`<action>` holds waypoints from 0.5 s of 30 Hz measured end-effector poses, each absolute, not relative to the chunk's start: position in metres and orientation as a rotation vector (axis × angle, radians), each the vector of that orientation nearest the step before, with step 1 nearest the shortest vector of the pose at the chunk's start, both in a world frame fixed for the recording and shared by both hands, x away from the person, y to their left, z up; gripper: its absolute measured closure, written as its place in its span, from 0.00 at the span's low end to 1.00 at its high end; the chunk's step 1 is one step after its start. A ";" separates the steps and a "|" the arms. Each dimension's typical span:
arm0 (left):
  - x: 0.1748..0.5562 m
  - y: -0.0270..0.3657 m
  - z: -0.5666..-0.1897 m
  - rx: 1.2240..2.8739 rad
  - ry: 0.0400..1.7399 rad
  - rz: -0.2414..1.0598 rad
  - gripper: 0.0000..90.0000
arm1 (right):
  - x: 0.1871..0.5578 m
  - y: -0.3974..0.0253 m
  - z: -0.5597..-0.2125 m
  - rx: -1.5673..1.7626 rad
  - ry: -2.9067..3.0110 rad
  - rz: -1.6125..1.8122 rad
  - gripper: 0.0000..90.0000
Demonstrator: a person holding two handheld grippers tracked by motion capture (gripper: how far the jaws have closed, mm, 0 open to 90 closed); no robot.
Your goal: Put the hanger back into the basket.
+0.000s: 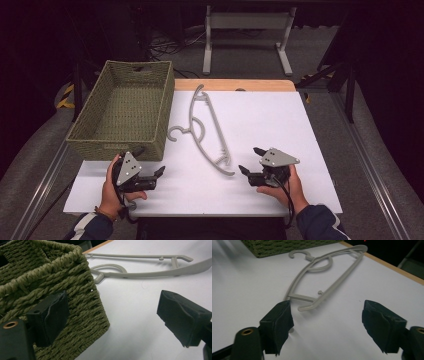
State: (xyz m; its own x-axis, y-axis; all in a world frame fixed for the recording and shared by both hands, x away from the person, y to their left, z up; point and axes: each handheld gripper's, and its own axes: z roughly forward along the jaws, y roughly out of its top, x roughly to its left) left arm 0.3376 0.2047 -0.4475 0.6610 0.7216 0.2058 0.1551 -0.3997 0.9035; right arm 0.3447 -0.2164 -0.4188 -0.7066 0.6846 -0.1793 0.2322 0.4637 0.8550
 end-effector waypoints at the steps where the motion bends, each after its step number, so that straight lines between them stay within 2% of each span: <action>1: 0.337 0.205 -0.449 1.917 0.690 0.726 0.12 | 0.348 -0.210 -0.415 0.750 2.239 1.146 0.32; 8: 0.333 0.205 -0.451 1.925 0.693 0.700 0.11 | 0.376 -0.168 -0.409 0.769 2.414 1.058 0.40; 15: 0.333 0.206 -0.452 1.928 0.690 0.684 0.11 | 0.408 -0.124 -0.423 0.793 2.578 0.955 0.46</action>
